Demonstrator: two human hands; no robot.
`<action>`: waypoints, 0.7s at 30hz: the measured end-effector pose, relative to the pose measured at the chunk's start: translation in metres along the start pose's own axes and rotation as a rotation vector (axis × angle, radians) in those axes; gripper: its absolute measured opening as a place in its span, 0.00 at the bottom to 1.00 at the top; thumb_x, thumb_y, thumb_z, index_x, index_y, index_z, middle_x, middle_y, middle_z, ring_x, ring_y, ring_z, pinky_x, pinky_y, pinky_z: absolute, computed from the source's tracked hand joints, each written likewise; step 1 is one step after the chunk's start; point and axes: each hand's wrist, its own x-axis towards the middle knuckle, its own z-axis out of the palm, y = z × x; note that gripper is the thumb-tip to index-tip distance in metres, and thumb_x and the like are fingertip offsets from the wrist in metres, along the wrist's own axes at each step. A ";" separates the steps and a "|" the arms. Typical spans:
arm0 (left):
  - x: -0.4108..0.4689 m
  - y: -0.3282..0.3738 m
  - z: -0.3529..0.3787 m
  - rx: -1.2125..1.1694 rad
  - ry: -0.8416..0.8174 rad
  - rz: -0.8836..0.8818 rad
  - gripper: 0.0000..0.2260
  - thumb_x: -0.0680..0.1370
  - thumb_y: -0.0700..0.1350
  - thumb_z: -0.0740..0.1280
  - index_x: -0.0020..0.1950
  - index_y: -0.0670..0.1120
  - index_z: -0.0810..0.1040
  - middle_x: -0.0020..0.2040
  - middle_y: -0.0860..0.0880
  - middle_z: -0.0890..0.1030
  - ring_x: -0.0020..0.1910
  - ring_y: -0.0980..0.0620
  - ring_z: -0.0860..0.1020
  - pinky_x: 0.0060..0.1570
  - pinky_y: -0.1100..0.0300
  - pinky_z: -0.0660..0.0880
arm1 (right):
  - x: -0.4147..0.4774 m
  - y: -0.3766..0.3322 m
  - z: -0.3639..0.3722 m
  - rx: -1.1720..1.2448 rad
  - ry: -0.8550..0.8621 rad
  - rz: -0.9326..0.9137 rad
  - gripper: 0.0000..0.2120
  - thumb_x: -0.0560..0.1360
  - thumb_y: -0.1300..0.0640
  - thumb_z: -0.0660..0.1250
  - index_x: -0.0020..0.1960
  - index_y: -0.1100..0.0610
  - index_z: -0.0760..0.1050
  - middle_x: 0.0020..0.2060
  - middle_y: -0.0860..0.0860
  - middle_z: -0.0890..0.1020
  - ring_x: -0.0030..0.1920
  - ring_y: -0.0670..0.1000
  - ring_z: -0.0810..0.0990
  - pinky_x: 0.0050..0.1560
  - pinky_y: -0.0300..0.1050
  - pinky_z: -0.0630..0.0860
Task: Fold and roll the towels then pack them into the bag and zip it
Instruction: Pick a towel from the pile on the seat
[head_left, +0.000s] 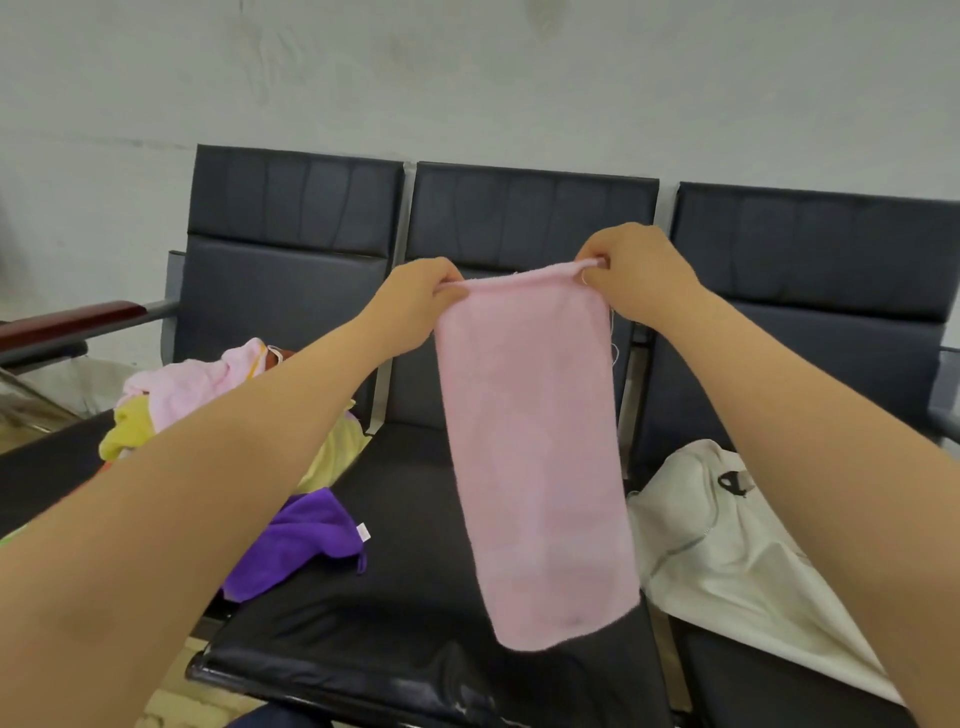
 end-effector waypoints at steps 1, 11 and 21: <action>0.001 0.000 -0.003 0.001 0.012 0.028 0.08 0.80 0.47 0.63 0.53 0.43 0.77 0.46 0.50 0.77 0.45 0.52 0.75 0.43 0.62 0.68 | -0.001 0.003 -0.002 -0.024 0.024 0.036 0.09 0.77 0.60 0.62 0.53 0.57 0.80 0.46 0.52 0.80 0.46 0.52 0.76 0.44 0.44 0.71; -0.002 0.010 -0.035 -0.224 -0.116 -0.018 0.04 0.78 0.44 0.66 0.51 0.45 0.78 0.46 0.52 0.80 0.47 0.52 0.79 0.48 0.59 0.77 | -0.016 0.029 -0.033 0.592 -0.358 0.306 0.04 0.74 0.62 0.71 0.48 0.57 0.82 0.39 0.50 0.82 0.38 0.45 0.79 0.39 0.36 0.77; 0.006 0.001 -0.037 -0.665 -0.327 -0.237 0.05 0.79 0.42 0.65 0.45 0.42 0.77 0.27 0.52 0.73 0.23 0.58 0.65 0.24 0.66 0.57 | -0.009 0.045 -0.034 0.961 -0.633 0.516 0.03 0.74 0.60 0.69 0.41 0.55 0.77 0.34 0.47 0.78 0.24 0.41 0.71 0.21 0.30 0.67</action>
